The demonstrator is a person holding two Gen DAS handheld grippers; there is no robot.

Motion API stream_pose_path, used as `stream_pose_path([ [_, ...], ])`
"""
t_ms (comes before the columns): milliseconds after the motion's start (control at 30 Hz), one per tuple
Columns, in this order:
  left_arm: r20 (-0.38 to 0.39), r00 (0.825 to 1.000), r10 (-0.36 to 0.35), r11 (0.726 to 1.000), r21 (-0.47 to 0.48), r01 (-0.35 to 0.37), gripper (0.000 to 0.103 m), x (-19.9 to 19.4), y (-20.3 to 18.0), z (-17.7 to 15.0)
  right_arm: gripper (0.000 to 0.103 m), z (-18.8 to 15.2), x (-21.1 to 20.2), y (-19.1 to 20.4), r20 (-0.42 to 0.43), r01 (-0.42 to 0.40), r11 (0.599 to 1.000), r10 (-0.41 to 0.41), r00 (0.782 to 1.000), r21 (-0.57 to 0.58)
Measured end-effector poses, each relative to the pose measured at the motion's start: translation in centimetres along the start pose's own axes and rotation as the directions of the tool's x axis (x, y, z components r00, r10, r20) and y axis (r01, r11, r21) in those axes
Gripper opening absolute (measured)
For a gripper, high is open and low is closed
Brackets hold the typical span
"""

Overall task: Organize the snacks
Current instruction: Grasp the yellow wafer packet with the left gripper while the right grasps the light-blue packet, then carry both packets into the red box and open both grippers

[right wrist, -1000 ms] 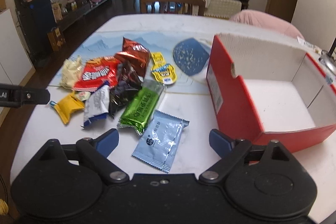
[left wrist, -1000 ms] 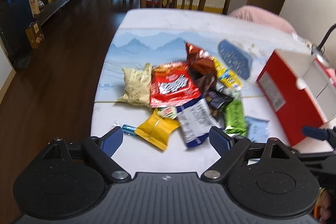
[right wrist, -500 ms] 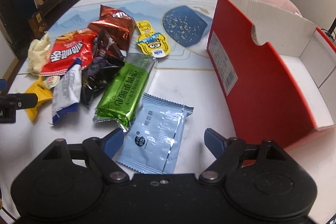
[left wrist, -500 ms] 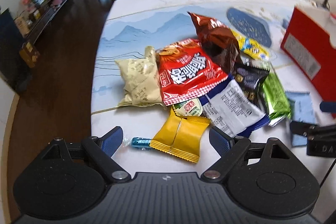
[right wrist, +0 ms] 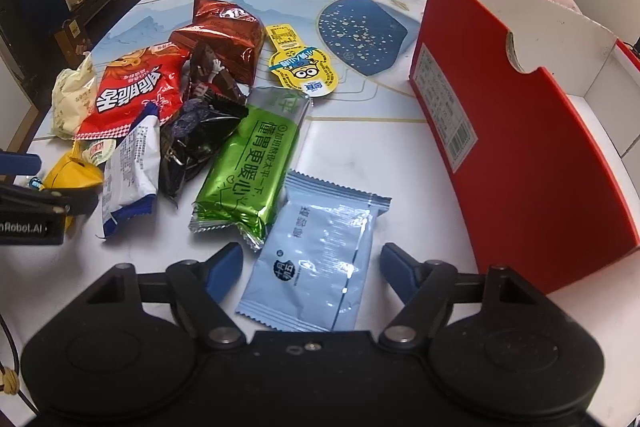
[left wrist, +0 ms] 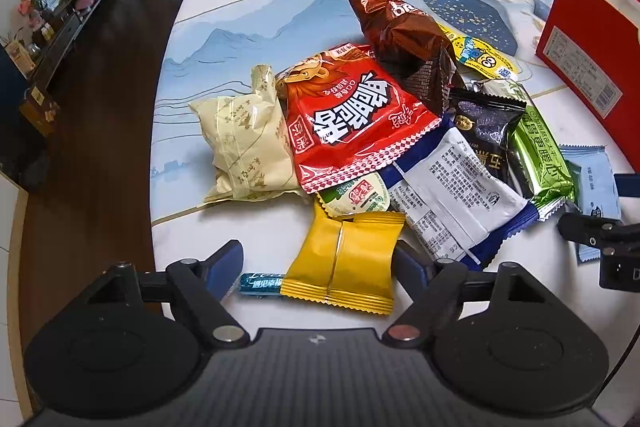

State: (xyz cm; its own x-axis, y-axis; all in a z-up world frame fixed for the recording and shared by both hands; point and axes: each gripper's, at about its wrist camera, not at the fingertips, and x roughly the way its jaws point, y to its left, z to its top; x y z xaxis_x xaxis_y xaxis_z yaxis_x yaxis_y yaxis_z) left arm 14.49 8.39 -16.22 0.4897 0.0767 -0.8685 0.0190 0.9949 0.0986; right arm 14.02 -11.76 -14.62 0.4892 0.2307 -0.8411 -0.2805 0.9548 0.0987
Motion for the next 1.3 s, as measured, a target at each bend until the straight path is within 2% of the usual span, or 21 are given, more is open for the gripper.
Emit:
stream_pose_path([
  [100,0.005,1.0,-0.007,1.0,0.002,0.007,0.074,-0.1,-0.1,0.0,0.068,-0.2,-0.2,-0.3,0.004,0.0,1.0,0.0,1.0,0.003],
  [167,0.008,1.0,-0.012,1.0,0.003,0.012,0.064,-0.2,-0.2,0.1,0.063,-0.2,-0.3,-0.5,0.009,0.001,1.0,-0.001,1.0,0.007],
  [333,0.007,1.0,-0.016,1.0,-0.008,0.016,0.053,-0.4,-0.4,0.0,0.052,-0.3,-0.6,-1.0,0.014,-0.003,1.0,0.003,1.0,0.012],
  [833,-0.005,0.999,-0.031,0.986,-0.167,0.03,0.052,-2.2,0.3,-1.0,0.045,-0.9,-2.7,-2.6,0.038,-0.038,0.998,0.036,0.999,0.049],
  [1033,0.015,1.0,-0.027,0.978,-0.206,0.03,0.052,-4.6,0.1,-1.0,0.045,-0.7,-5.4,-3.3,0.07,-0.077,0.997,0.075,0.995,0.028],
  [1300,0.077,0.996,-0.048,0.971,-0.229,0.065,0.052,-9.3,-0.9,0.2,0.046,0.5,-9.8,-5.0,0.133,-0.113,0.994,0.111,0.985,0.01],
])
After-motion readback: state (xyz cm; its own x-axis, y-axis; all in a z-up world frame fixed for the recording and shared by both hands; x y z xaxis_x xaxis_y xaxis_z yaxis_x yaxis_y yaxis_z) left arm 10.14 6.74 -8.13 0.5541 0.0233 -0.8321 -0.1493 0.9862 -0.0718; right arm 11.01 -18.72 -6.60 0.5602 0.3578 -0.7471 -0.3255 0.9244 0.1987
